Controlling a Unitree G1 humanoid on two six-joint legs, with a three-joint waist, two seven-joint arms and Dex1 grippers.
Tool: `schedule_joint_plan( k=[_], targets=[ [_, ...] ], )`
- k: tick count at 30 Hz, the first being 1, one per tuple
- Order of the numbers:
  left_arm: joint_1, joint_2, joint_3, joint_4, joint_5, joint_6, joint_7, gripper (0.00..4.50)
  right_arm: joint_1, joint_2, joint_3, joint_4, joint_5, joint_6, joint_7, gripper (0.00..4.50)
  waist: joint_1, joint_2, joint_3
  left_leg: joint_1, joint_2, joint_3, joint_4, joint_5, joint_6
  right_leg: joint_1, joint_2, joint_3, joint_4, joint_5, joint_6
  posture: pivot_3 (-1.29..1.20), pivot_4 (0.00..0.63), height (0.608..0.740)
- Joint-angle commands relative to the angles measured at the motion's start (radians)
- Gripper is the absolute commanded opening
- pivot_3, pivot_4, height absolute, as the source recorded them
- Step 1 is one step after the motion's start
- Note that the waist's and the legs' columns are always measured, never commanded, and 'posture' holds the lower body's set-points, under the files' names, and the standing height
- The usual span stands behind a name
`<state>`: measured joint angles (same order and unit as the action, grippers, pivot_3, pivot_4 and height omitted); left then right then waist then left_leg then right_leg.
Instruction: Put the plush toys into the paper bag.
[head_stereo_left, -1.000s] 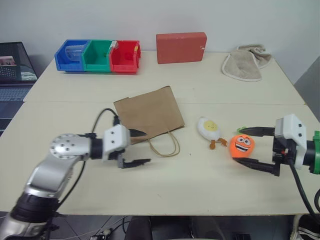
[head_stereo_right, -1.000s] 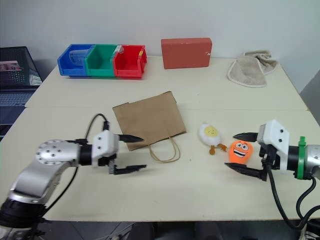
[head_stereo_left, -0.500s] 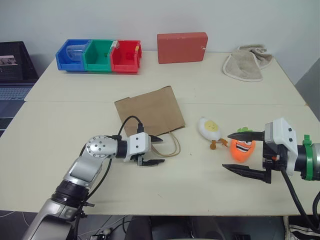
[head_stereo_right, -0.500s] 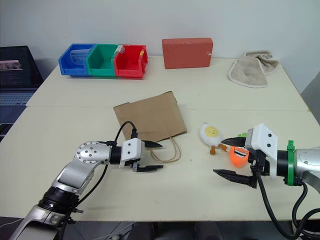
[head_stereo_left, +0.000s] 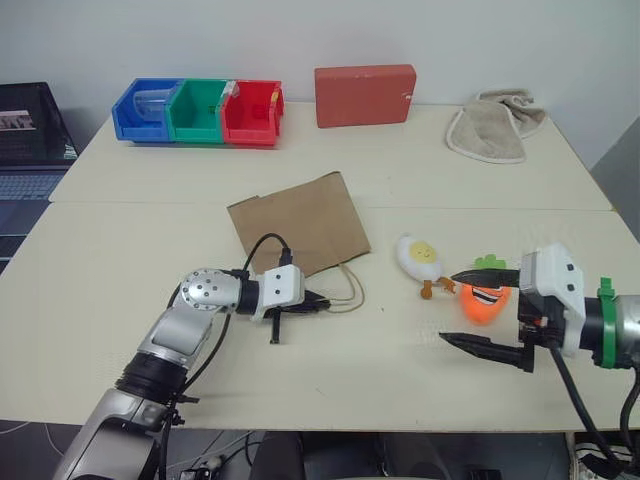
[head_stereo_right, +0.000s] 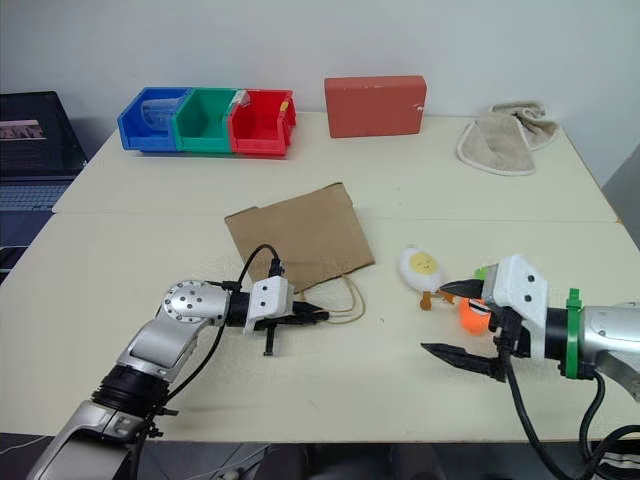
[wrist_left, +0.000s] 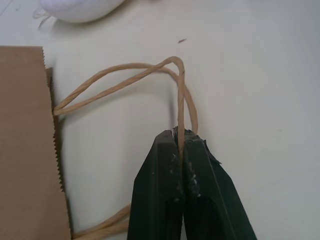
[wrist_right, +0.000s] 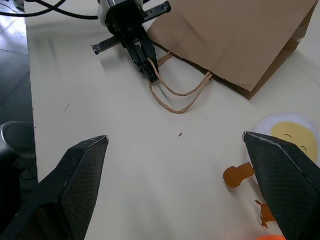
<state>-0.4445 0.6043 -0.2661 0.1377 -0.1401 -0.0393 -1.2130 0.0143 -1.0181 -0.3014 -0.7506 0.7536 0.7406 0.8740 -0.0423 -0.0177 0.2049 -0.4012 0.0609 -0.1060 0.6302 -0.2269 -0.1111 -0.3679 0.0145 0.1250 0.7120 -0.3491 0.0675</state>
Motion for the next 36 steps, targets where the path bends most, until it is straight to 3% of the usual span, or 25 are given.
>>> schedule_joint_plan(
  k=[1,4,7,14,15,20,29,36],
  targets=[
    [-0.031,0.024,0.035,-0.075,-0.07,0.071,-0.049,0.02,-0.031,0.009,0.027,-0.044,0.01,0.002,-0.031,4.5,-0.001,0.0,0.0,0.0,0.0,0.0,0.0,0.0,0.0,0.0,0.0,0.0,0.0,0.0,0.0,0.0,0.15,0.74],
    [-0.053,0.061,0.068,-0.126,-0.152,0.198,-0.092,0.0,-0.076,0.057,0.078,-0.045,0.019,0.003,-0.076,3.91,-0.006,0.0,0.0,0.0,0.001,0.0,0.0,0.0,0.0,0.0,0.001,0.0,0.0,0.0,0.0,0.0,0.15,0.74],
    [-0.082,0.078,0.101,-0.15,-0.222,0.298,-0.112,0.0,-0.121,0.112,0.164,-0.048,0.002,0.001,-0.111,2.87,-0.008,0.0,0.0,0.0,0.001,-0.001,0.0,0.0,0.0,0.0,0.001,-0.001,0.0,0.0,0.0,0.0,0.15,0.74],
    [-0.157,0.079,0.174,-0.163,-0.371,0.526,-0.114,0.0,-0.335,0.404,0.551,0.169,-0.297,-0.098,-0.255,0.19,-0.019,-0.002,0.0,0.0,0.001,-0.001,0.0,0.0,0.0,-0.001,0.001,-0.001,0.001,0.0,0.0,0.0,0.15,0.74],
    [-0.165,0.077,0.184,-0.169,-0.392,0.554,-0.11,0.0,-0.363,0.448,0.592,0.225,-0.342,-0.122,-0.271,0.03,-0.019,-0.002,0.0,0.0,0.001,-0.001,0.0,0.0,0.0,-0.001,0.001,-0.001,0.001,0.0,0.0,0.0,0.15,0.74],
    [-0.181,0.082,0.201,-0.197,-0.434,0.626,-0.097,0.0,-0.462,0.626,0.67,0.469,-0.503,-0.253,-0.342,0.03,-0.018,-0.002,0.0,-0.001,0.001,-0.002,-0.001,0.0,0.0,-0.003,0.001,-0.002,0.002,0.0,0.0,0.0,0.15,0.74],
    [-0.234,0.046,0.259,-0.235,-0.53,0.775,0.001,0.0,-0.516,0.811,0.715,0.747,-0.706,-0.438,-0.45,0.03,-0.016,-0.002,0.0,-0.002,0.001,-0.004,-0.001,0.0,0.0,-0.004,0.001,-0.004,0.002,0.0,0.0,0.0,0.15,0.74],
    [-0.248,0.056,0.27,-0.255,-0.567,0.827,0.023,0.0,-0.523,0.894,0.69,0.858,-0.794,-0.554,-0.538,0.03,-0.017,-0.002,0.0,-0.002,0.001,-0.004,-0.001,0.0,-0.001,-0.004,0.001,-0.004,0.003,0.0,0.0,0.0,0.15,0.74]
  ],
)
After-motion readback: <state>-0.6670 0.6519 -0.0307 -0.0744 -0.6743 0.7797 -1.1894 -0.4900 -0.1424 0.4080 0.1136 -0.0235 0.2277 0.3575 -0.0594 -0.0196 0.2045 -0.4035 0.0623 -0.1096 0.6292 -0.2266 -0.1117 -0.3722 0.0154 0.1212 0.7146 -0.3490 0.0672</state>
